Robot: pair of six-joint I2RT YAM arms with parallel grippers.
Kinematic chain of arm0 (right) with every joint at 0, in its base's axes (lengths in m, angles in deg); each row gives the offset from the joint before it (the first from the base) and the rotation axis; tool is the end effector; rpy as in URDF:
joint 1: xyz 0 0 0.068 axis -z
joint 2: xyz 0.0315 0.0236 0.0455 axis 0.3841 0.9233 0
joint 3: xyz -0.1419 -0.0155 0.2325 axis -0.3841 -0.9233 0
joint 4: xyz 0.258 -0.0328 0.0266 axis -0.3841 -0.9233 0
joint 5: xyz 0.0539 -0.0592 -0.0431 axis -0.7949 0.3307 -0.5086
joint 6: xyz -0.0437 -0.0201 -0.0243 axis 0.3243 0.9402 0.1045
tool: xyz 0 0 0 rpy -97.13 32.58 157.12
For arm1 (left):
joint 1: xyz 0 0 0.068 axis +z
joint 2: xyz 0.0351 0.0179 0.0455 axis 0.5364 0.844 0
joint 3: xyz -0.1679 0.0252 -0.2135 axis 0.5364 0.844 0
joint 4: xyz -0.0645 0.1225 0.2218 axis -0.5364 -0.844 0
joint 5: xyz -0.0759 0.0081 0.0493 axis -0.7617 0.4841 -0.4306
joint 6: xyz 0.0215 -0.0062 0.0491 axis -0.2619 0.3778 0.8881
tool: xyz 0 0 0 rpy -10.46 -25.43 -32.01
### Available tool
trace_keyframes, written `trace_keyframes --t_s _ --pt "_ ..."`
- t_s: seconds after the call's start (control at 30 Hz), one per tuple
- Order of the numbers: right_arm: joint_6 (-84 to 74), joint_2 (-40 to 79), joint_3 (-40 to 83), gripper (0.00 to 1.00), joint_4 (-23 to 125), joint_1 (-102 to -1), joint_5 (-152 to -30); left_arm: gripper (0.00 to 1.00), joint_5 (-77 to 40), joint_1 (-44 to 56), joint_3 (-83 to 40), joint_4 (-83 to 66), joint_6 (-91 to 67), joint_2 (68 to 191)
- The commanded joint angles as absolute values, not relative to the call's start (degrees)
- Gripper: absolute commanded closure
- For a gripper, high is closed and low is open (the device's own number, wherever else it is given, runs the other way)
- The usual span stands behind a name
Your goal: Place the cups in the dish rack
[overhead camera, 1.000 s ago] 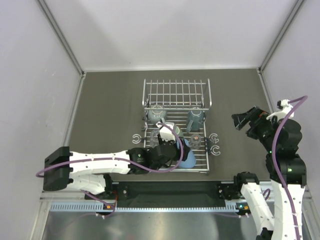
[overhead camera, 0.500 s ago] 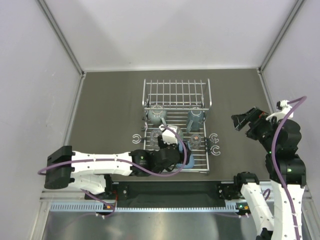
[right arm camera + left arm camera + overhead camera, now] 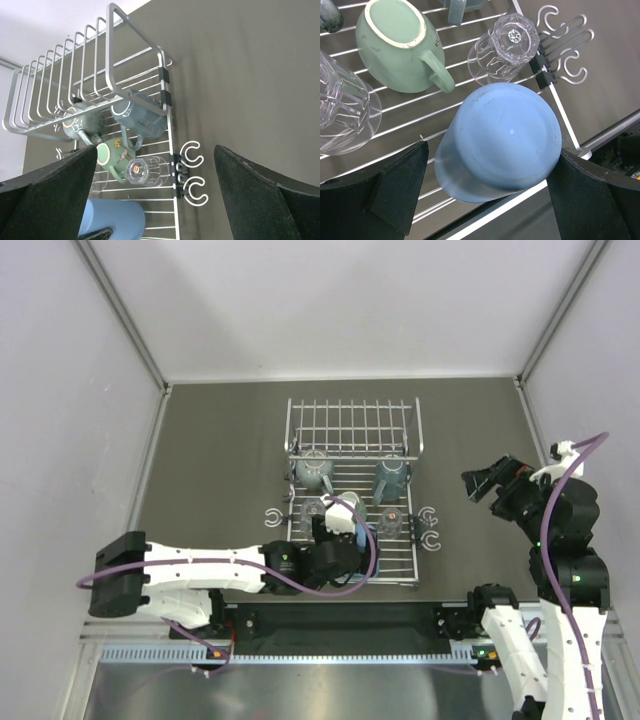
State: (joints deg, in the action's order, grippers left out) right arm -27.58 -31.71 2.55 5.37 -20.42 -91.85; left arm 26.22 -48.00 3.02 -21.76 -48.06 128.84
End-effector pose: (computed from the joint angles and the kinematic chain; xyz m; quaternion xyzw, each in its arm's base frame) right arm 0.0866 0.0021 0.3718 0.1807 0.7967 0.1971 0.5421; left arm 0.0670 -0.2698 0.2464 0.1095 0.8580 -0.2504 0.4349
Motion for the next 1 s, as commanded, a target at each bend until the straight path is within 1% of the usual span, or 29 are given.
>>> trace_keyframes --t_s 0.0,0.1,0.17,0.2,0.4,0.57,0.73,0.87,0.97 --pt "-27.7 -31.7 2.5 0.0 7.2 -19.8 -91.3 0.01 25.9 -48.6 1.5 -21.9 -47.4 126.6" --pt "-30.1 -31.7 2.9 0.0 5.0 -19.8 -87.4 0.01 25.5 -48.7 1.2 -23.0 -48.3 125.2" --pt "-33.0 -31.1 3.6 0.0 3.3 -19.8 -82.1 0.01 25.1 -48.8 1.7 -23.4 -48.6 123.3" --pt "-34.0 -30.3 4.2 0.0 1.3 -19.7 -78.4 0.01 25.0 -48.7 1.9 -23.4 -49.0 121.8" --pt "-41.7 -26.1 6.0 0.0 -5.6 -19.7 -68.8 0.01 23.7 -48.9 2.5 -25.4 -50.4 117.1" --pt "-48.6 -21.2 8.7 0.0 -15.6 -19.7 -54.9 0.01 23.3 -49.0 2.4 -26.7 -50.5 113.0" --pt "-53.2 -18.4 9.8 0.0 -21.0 -19.7 -41.2 0.01 24.5 -49.0 2.2 -28.3 -49.8 109.5" --pt "-56.8 -17.1 9.6 0.01 -24.6 -18.6 -33.6 0.01 25.8 -48.9 1.7 -29.5 -49.1 107.7" --pt "-57.7 -15.5 8.7 0.0 -26.1 -15.8 -31.8 0.01 26.2 -48.9 1.6 -29.7 -48.7 106.3"
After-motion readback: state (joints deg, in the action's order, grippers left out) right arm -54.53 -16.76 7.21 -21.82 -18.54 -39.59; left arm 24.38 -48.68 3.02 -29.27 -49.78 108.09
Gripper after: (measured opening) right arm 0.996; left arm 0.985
